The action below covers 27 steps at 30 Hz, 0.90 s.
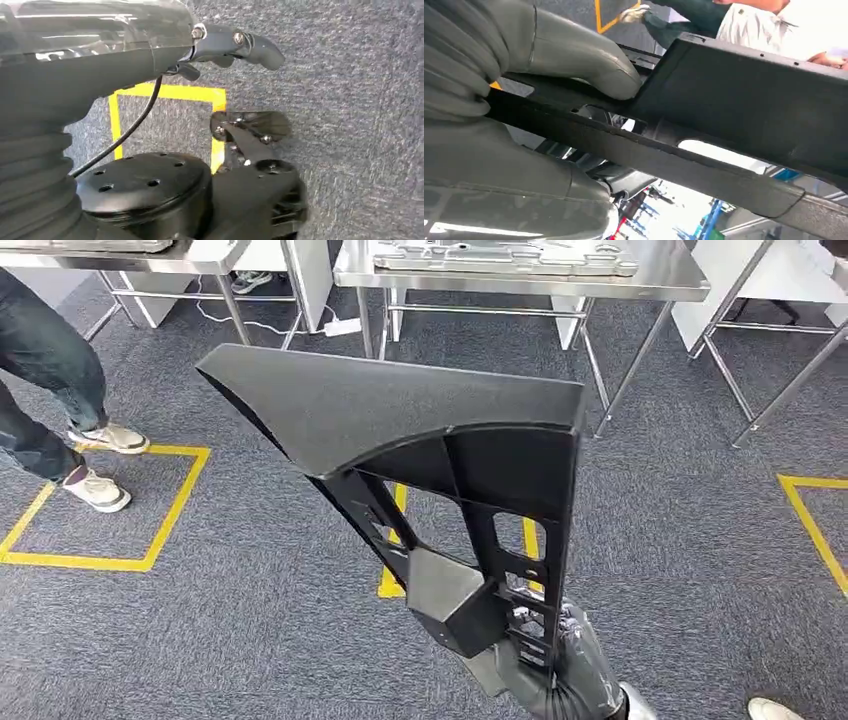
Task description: Take the parts from the cabinet and place them on the table.
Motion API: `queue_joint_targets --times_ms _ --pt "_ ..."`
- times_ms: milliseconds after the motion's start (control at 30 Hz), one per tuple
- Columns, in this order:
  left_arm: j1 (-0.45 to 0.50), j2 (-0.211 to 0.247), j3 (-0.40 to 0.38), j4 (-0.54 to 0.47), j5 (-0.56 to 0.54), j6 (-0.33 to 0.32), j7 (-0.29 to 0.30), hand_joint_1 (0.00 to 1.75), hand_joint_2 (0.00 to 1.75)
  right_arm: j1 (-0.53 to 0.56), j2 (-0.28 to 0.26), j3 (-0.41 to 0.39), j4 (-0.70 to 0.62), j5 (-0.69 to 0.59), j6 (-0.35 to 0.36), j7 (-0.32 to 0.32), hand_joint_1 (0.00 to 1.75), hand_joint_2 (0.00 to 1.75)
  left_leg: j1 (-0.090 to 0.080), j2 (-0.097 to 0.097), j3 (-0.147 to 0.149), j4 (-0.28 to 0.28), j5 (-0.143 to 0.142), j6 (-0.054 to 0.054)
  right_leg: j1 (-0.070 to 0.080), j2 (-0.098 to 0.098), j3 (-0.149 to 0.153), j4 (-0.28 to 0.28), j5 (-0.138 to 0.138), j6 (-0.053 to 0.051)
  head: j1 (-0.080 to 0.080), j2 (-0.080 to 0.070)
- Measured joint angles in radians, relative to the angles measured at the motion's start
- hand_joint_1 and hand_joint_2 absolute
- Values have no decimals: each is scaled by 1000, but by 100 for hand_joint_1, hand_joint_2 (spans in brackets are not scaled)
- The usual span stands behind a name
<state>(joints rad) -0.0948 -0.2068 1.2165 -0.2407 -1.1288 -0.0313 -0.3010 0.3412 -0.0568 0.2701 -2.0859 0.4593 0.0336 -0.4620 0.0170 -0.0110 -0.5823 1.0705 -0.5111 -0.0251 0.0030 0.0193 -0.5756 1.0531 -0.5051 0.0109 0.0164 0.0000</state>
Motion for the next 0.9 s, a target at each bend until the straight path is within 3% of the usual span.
queue_joint_targets --times_ms 100,167,200,267,300,333,367,400,467,500,633,667,700,900 --pt "3 1 4 0 4 -1 0 0 175 -5 -1 7 0 6 3 -1 175 175 -7 1 -3 3 0 14 -6 2 2 -10 4 7 0 0" --pt "1 1 5 0 6 -4 -3 0 175 -7 -3 8 0 8 3 -1 175 175 2 5 -1 -3 4 23 -7 -3 -4 6 -12 13 0 0" --pt "0 0 5 0 7 -7 -4 0 175 -12 -4 8 0 8 3 -1 175 175 4 7 -1 -3 4 28 -7 -4 -25 50 -40 17 0 0" --pt "0 0 6 0 10 -11 -3 0 175 -18 -6 9 0 9 4 -1 175 175 4 14 -2 -3 2 30 -11 -4 -104 206 -110 22 0 0" --pt "0 0 7 0 13 -11 -4 0 175 -18 -8 10 1 9 6 -1 175 175 4 16 -2 -3 1 31 -13 -4 -138 270 -127 23 0 0" --pt "0 0 10 0 15 -15 -4 0 175 -18 -9 10 2 9 7 0 175 175 4 18 -1 -3 0 32 -14 -5 -154 292 -120 23 0 0" --pt "0 0 11 0 18 -19 -4 0 175 -20 -10 11 2 9 8 0 175 175 4 18 1 -3 -1 31 -15 -5 -145 265 -91 23 0 0" --pt "-1 0 13 0 22 -24 -4 0 175 -22 -11 13 2 9 9 0 175 175 5 18 3 -3 -2 31 -15 -6 -117 202 -48 23 0 0" --pt "-2 0 17 0 24 -30 -4 0 175 -27 -15 16 2 10 10 0 175 175 5 18 9 -3 -6 26 -15 -13 -36 26 38 18 0 0" --pt "-3 0 20 0 24 -32 -5 0 175 -31 -17 17 3 10 10 0 175 175 0 18 6 -2 -8 21 -8 -18 -24 0 19 17 0 0" --pt "-4 -1 21 0 23 -44 -3 0 175 -33 -21 21 4 11 10 1 175 175 -1 19 16 -26 0 -3 -2 -13 -22 -14 19 8 0 0" --pt "-4 -1 21 0 21 -49 -2 0 175 -33 -22 23 6 12 11 1 175 175 -6 20 24 -28 -5 21 -12 -14 -11 -27 26 15 0 0" --pt "-4 -1 21 0 19 -51 -3 0 175 -36 -24 23 6 12 11 1 175 175 -8 20 27 -32 0 43 -11 -13 -10 -28 25 14 0 0" --pt "-4 -1 21 1 10 -54 0 0 175 -37 -26 24 9 12 11 4 175 175 -5 20 38 -47 6 28 -5 -14 -5 -26 19 2 -2 0"
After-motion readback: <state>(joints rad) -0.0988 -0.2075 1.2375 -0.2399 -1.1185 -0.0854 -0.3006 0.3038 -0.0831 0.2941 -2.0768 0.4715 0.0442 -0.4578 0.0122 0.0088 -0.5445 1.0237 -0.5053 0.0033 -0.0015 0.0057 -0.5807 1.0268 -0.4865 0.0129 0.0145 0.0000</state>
